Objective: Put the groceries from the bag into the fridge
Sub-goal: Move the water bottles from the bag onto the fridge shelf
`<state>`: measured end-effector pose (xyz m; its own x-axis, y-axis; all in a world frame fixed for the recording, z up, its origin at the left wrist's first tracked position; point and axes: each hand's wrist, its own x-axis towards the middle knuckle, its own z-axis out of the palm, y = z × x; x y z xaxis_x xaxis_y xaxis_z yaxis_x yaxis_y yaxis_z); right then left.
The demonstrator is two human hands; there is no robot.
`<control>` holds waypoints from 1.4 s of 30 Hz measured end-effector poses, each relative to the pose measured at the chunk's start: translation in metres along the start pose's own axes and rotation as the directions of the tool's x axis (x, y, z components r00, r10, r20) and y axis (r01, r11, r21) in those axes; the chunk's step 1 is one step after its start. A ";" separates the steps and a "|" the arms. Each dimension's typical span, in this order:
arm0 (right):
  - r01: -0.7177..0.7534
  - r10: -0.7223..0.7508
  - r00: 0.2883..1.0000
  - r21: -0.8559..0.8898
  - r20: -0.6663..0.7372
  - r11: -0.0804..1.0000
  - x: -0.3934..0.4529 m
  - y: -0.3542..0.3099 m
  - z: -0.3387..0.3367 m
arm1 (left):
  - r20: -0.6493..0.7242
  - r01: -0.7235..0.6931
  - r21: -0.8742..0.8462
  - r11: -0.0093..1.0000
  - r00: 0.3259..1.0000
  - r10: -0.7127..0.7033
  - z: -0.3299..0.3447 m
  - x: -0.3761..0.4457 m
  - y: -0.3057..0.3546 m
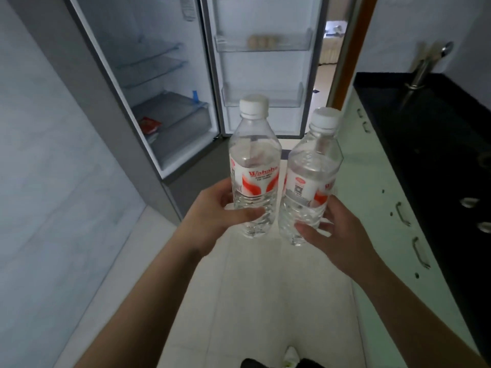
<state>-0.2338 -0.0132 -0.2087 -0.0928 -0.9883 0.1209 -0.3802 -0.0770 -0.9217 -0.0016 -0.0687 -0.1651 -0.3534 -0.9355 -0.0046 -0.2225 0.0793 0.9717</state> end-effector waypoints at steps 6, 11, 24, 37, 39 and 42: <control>0.060 -0.057 0.993 -0.020 0.100 0.998 0.078 0.001 -0.021 | -0.110 0.015 -0.023 1.000 0.994 -0.018 0.004 0.045 0.016; 0.092 -0.090 0.981 -0.008 0.171 0.996 0.130 -0.001 -0.020 | -0.210 0.017 -0.058 0.998 0.977 -0.029 -0.006 0.070 0.020; 0.149 -0.168 0.942 0.087 0.292 0.985 0.251 -0.029 0.060 | -0.356 -0.007 -0.119 0.993 0.934 -0.036 -0.098 0.135 0.002; 0.166 -0.186 0.941 0.093 0.282 0.982 0.369 -0.059 0.140 | -0.399 -0.042 -0.024 0.999 0.917 0.029 -0.225 0.216 -0.011; 0.177 -0.194 0.943 0.085 0.269 0.981 0.387 -0.060 0.142 | -0.414 -0.048 -0.026 0.999 0.910 0.033 -0.234 0.231 -0.008; 0.209 -0.219 0.943 0.066 0.250 0.976 0.415 -0.065 0.144 | -0.433 -0.048 -0.016 0.999 0.901 0.037 -0.244 0.255 -0.005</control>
<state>-0.1152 -0.4377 -0.1516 0.2259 -0.9482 0.2231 -0.3300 -0.2900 -0.8983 0.1306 -0.3918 -0.1134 0.0670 -0.9888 0.1336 -0.1905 0.1188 0.9745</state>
